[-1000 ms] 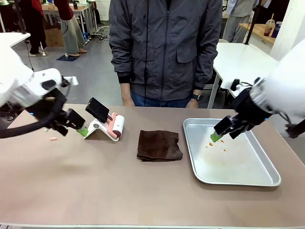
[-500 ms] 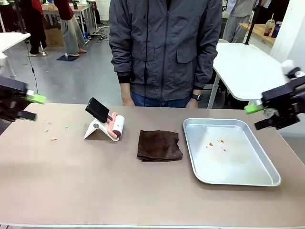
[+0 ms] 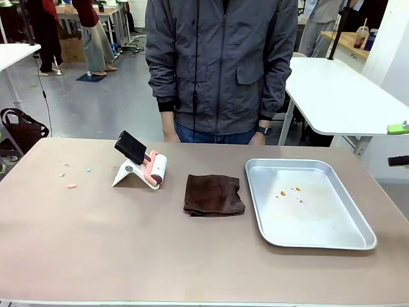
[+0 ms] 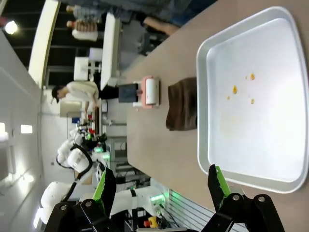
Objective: Clean the surface of the table.
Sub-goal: Hold the Lint Roller with your left hand and the towel with your right hand.
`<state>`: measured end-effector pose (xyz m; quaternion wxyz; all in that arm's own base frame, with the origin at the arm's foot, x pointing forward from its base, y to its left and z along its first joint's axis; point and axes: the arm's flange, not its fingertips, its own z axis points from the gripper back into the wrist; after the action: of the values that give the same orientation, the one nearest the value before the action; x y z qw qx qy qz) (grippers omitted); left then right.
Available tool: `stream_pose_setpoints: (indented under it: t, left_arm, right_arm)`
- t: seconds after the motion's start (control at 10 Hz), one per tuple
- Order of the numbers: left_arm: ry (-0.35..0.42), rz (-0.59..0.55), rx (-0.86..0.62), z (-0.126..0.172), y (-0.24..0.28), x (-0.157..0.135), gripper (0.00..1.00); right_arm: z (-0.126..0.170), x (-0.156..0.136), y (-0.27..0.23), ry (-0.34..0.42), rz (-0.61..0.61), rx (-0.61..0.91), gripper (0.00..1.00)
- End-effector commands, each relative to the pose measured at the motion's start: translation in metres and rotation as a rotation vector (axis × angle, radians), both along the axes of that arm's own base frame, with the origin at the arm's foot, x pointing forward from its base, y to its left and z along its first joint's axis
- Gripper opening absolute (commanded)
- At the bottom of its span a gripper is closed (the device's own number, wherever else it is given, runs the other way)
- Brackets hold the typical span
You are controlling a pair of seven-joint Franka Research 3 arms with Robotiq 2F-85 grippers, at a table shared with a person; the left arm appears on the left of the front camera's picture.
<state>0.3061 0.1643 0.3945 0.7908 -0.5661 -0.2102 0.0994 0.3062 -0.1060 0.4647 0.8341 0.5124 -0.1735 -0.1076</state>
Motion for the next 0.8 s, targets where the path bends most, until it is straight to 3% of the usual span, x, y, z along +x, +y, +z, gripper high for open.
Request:
stream_pose_setpoints:
  t: [0.0, 0.1, 0.2, 0.5, 0.6, 0.7]
  left_arm:
    - [-0.011, 0.053, -0.039, -0.001, -0.017, 0.000, 1.00]
    - [-0.011, 0.087, 0.004, -0.004, -0.022, -0.003, 1.00]
    - [0.015, 0.034, -0.019, -0.004, 0.002, 0.003, 1.00]
    - [0.030, 0.053, -0.014, -0.005, 0.001, 0.006, 1.00]
    - [-0.019, 0.035, 0.013, 0.000, -0.004, 0.009, 1.00]
    - [-0.011, 0.037, 0.060, 0.009, -0.012, 0.017, 1.00]
  right_arm:
    - [-0.033, -0.029, 0.012, -0.026, -0.040, 0.019, 1.00]
    - [-0.038, -0.030, 0.007, -0.045, -0.125, -0.074, 1.00]
    - [-0.005, -0.003, -0.012, 0.005, -0.032, 0.005, 1.00]
    - [-0.005, -0.003, -0.012, 0.005, -0.032, 0.005, 1.00]
    - [-0.009, -0.003, -0.015, 0.017, -0.038, -0.018, 1.00]
    - [-0.004, 0.000, -0.002, 0.027, -0.063, -0.104, 1.00]
